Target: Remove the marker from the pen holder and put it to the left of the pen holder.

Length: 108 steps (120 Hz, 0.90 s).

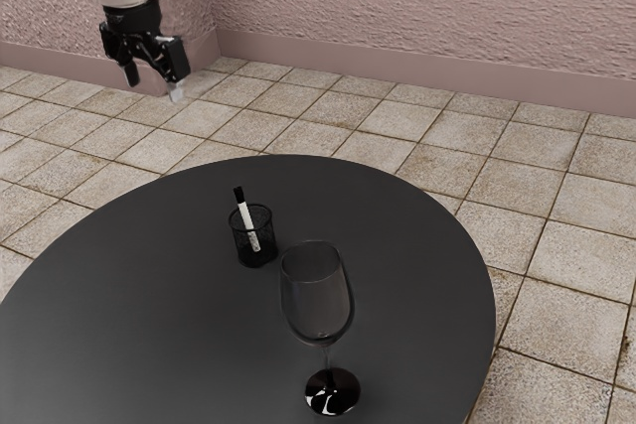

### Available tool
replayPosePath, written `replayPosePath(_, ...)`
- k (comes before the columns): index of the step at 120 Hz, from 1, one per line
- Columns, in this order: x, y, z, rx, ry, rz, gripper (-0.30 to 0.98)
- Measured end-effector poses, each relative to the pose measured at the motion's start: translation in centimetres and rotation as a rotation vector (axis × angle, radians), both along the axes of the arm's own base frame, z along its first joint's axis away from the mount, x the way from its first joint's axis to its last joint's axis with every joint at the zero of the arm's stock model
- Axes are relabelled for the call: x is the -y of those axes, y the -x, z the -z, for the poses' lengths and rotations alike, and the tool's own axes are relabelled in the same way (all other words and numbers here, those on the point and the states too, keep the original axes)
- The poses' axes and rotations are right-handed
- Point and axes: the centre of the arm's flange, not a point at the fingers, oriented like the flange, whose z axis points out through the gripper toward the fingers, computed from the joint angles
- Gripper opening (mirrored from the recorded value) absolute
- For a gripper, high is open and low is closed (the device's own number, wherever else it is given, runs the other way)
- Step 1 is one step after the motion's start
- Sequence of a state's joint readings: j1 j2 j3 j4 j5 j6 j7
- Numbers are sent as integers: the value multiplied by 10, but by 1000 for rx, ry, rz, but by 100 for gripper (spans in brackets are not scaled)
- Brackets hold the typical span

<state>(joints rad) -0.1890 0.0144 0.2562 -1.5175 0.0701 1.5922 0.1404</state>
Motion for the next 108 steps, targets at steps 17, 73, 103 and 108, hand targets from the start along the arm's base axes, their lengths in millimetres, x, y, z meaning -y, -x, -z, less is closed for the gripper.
replayPosePath(17,-14,1,2,-3,11,-12,69)
replayPosePath(73,-103,-93,247,-283,42,-169,68)
replayPosePath(103,-82,-106,256,-255,84,-231,69)
replayPosePath(108,-61,-110,255,-253,96,-227,69)
